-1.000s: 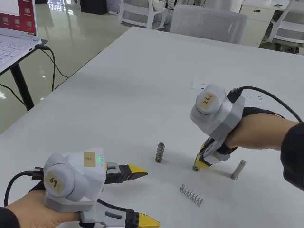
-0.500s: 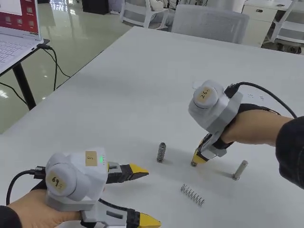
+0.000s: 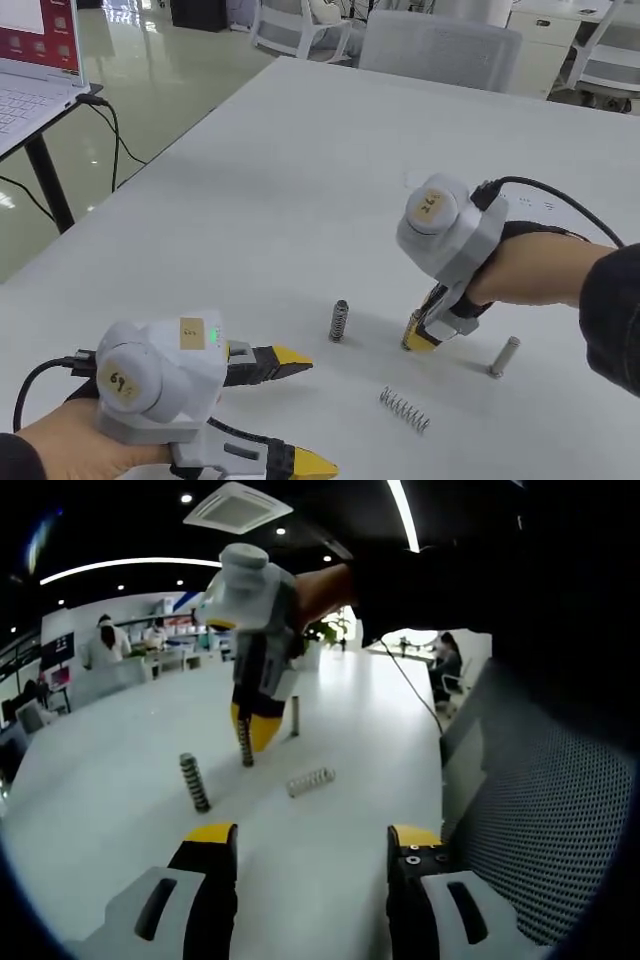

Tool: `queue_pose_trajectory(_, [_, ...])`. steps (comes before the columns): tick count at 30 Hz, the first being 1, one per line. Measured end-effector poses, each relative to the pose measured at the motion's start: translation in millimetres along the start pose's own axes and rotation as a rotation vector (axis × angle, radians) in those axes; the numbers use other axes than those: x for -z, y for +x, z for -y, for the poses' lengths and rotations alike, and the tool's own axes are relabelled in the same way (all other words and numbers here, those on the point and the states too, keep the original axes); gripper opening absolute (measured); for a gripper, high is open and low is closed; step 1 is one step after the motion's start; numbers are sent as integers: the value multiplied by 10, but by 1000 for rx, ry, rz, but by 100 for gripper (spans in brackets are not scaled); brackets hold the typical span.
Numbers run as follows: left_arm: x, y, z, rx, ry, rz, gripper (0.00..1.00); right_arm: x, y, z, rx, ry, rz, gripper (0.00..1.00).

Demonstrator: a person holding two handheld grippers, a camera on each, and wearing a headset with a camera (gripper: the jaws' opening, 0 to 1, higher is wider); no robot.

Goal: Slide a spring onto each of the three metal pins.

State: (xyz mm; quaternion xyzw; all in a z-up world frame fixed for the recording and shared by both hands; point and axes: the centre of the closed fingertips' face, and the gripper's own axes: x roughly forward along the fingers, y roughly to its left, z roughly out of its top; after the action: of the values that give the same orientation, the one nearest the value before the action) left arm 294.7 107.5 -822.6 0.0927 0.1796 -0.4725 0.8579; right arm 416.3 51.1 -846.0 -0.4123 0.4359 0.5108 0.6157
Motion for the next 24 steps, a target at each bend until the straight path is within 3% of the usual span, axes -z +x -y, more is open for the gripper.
queue_pose_trajectory(11, [-9, 10, 9, 8, 7, -3, 54, 46, -99, 2, 16, 21, 18, 16])
queue_pose_trajectory(24, [-24, 28, 19, 19, 17, -7, 53, 94, -232, -110, 18, 34, 55, 17])
